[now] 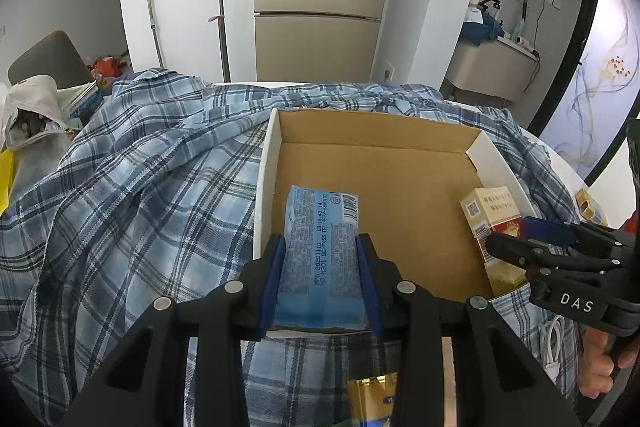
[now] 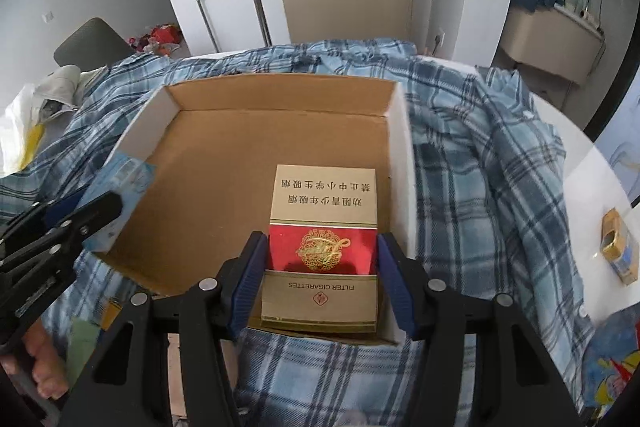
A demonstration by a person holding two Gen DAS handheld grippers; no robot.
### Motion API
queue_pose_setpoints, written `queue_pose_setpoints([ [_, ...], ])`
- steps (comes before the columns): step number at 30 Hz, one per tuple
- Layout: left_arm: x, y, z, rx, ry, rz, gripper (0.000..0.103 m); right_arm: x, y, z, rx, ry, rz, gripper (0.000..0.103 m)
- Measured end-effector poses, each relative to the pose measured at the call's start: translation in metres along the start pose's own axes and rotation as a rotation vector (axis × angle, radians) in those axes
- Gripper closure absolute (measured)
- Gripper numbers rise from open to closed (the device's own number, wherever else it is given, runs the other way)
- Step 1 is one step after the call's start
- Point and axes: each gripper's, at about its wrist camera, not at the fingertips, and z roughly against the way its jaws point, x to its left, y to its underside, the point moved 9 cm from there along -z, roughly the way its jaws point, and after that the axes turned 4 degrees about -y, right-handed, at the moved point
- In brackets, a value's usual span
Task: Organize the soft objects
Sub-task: 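Release the cigarette pack into the cardboard box while the left releases the blue box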
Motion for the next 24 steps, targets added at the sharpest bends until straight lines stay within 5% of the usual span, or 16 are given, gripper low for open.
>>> queue_pose_setpoints([
  [7, -0.006, 0.004, -0.004, 0.018, -0.013, -0.035, 0.065, -0.002, 0.000, -0.001, -0.004, 0.054, 0.007, 0.042],
  [10, -0.008, 0.002, 0.000, -0.002, -0.001, -0.039, 0.052, 0.000, -0.001, 0.000, -0.008, 0.044, 0.003, 0.037],
  [11, -0.009, 0.000, 0.003, -0.020, 0.003, -0.042, 0.040, 0.000, -0.002, 0.002, -0.014, 0.045, 0.003, 0.036],
  [13, -0.011, -0.005, 0.012, -0.066, 0.012, -0.050, 0.033, 0.001, -0.005, 0.008, -0.036, 0.047, 0.009, 0.035],
  [20, -0.019, -0.030, 0.067, -0.253, 0.043, -0.066, 0.032, 0.011, -0.023, 0.050, -0.163, -0.018, 0.014, 0.035],
  [24, -0.024, -0.047, 0.105, -0.376, 0.045, -0.090, 0.017, 0.021, -0.032, 0.086, -0.236, -0.038, 0.038, 0.035],
])
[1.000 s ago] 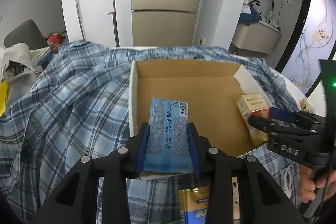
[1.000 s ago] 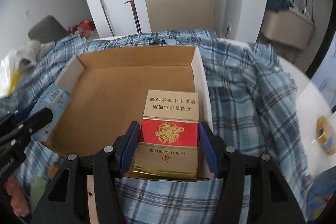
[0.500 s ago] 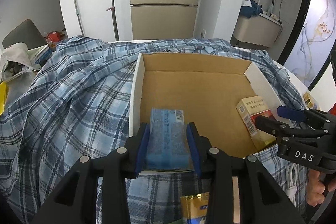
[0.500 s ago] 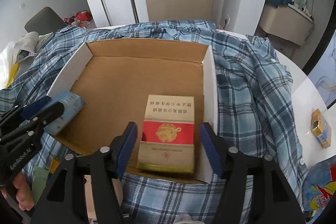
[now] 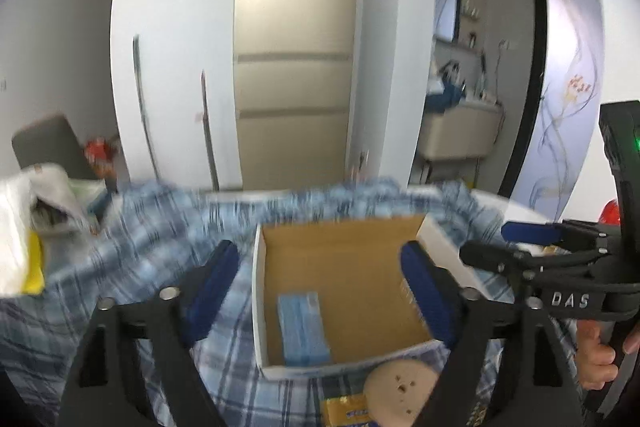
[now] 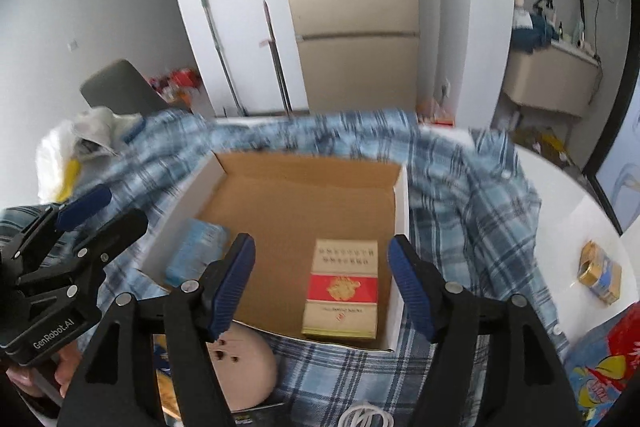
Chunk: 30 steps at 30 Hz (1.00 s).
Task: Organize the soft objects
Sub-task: 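Release the cigarette pack into the cardboard box while the left releases the blue box, then raise both grippers out of the cardboard box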
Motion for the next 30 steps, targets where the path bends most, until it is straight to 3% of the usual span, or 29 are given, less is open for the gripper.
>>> queue_pose_setpoints([
  [7, -0.003, -0.025, 0.062, -0.125, -0.009, -0.008, 0.017, 0.013, -0.003, 0.058, -0.108, 0.006, 0.056, 0.034],
  [9, 0.001, -0.028, 0.078, -0.158, -0.026, 0.006, 0.014, 0.017, -0.002, 0.074, -0.144, -0.002, 0.064, 0.032],
  [11, 0.004, -0.031, 0.101, -0.207, -0.042, 0.018, 0.000, 0.024, -0.001, 0.090, -0.184, -0.025, 0.077, 0.031],
  [16, 0.004, -0.030, 0.144, -0.276, -0.073, 0.001, 0.000, 0.031, 0.004, 0.126, -0.290, -0.059, 0.069, 0.022],
  [18, 0.006, -0.023, 0.155, -0.262, -0.095, 0.005, 0.000, 0.033, 0.006, 0.138, -0.335, -0.040, 0.074, 0.013],
  [23, 0.007, 0.001, 0.159, -0.181, -0.155, 0.030, 0.000, 0.033, 0.015, 0.157, -0.424, 0.051, 0.099, 0.008],
  [26, 0.005, 0.019, 0.151, -0.119, -0.185, 0.021, 0.000, 0.034, 0.025, 0.159, -0.426, 0.029, 0.093, 0.007],
  [30, 0.002, 0.060, 0.128, 0.069, -0.180, 0.027, 0.000, 0.035, 0.038, 0.156, -0.423, 0.031, 0.108, 0.007],
])
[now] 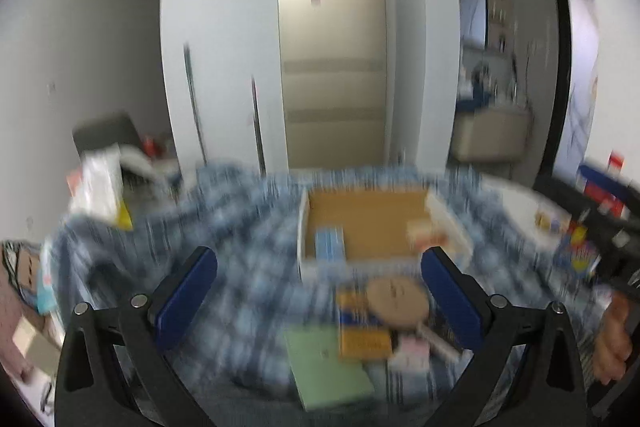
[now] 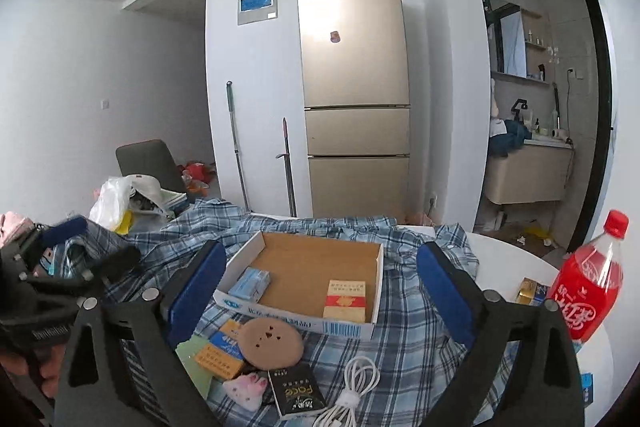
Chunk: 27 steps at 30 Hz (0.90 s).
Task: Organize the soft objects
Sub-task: 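Raise both grippers out of the cardboard box, then lower the left gripper onto the green pouch and close on it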
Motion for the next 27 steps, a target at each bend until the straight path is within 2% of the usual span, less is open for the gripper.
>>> queue_pose_setpoints([
  [1, 0.001, 0.012, -0.009, 0.052, -0.019, 0.001, 0.000, 0.000, 0.003, -0.001, 0.000, 0.007, 0.009, 0.007],
  [5, 0.005, 0.043, -0.024, 0.160, -0.095, -0.006, 0.000, -0.004, 0.014, -0.005, 0.005, 0.021, -0.006, 0.007],
  [12, 0.007, 0.099, -0.053, 0.387, -0.128, 0.013, 0.000, -0.016, 0.040, -0.023, 0.102, 0.047, -0.040, 0.007],
  [15, 0.003, 0.115, -0.061, 0.470, -0.100, 0.045, 0.000, -0.022, 0.049, -0.029, 0.143, 0.056, -0.059, 0.007],
  [20, -0.015, 0.127, -0.070, 0.526, -0.104, -0.021, 0.000, -0.027, 0.053, -0.029, 0.154, 0.069, -0.066, 0.007],
  [27, -0.019, 0.131, -0.080, 0.548, -0.129, -0.052, 0.000, -0.030, 0.056, -0.031, 0.167, 0.076, -0.076, 0.007],
])
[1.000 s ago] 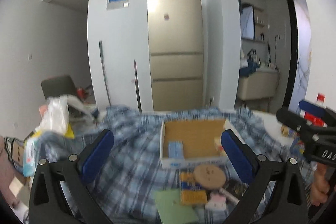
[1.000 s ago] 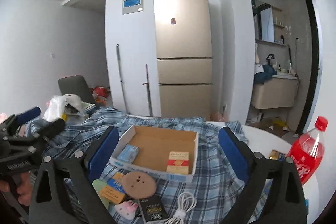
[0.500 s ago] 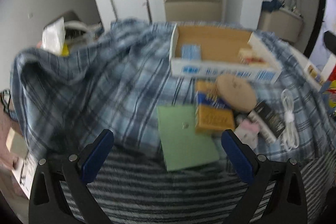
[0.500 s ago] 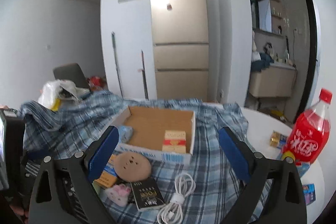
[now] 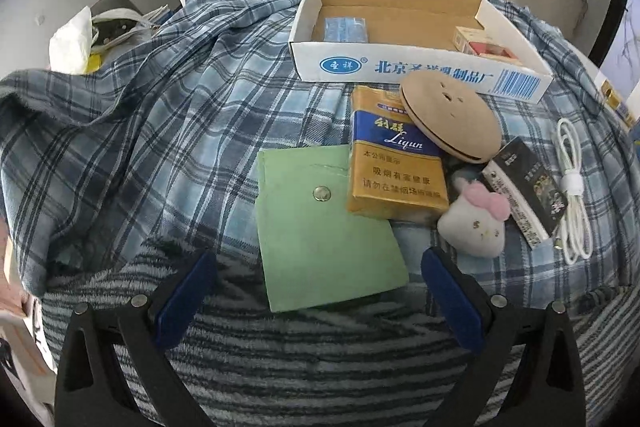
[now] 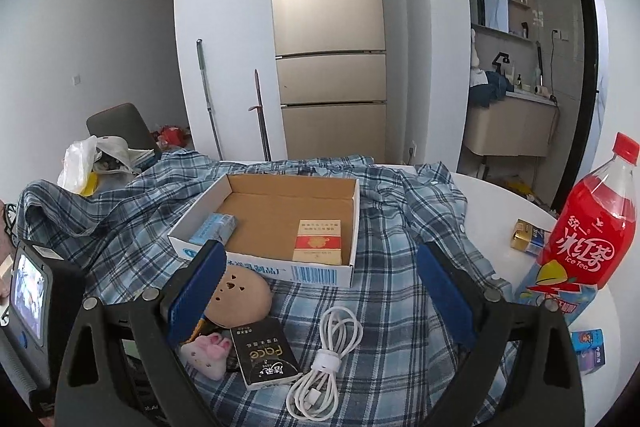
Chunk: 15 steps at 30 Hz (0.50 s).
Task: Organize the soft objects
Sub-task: 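Lower the left gripper onto the green pouch and close on it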
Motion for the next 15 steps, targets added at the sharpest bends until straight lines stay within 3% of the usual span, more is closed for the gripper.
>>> queue_pose_setpoints([
  [6, -0.007, 0.003, -0.007, 0.032, 0.017, -0.087, 0.000, -0.003, 0.000, -0.002, 0.003, 0.008, -0.003, 0.007],
  [9, -0.004, 0.003, -0.011, 0.053, 0.034, -0.076, 0.003, -0.002, 0.001, -0.004, 0.013, 0.012, 0.002, 0.007],
  [12, 0.000, 0.001, -0.010, 0.059, 0.059, -0.074, 0.015, -0.003, 0.003, -0.007, 0.022, 0.017, 0.002, 0.007],
  [14, 0.002, 0.002, -0.009, 0.064, 0.079, -0.076, 0.029, -0.004, 0.004, -0.009, 0.031, 0.027, 0.000, 0.007],
  [15, 0.004, 0.002, -0.007, 0.063, 0.090, -0.084, 0.030, -0.005, 0.005, -0.010, 0.035, 0.028, -0.003, 0.007],
])
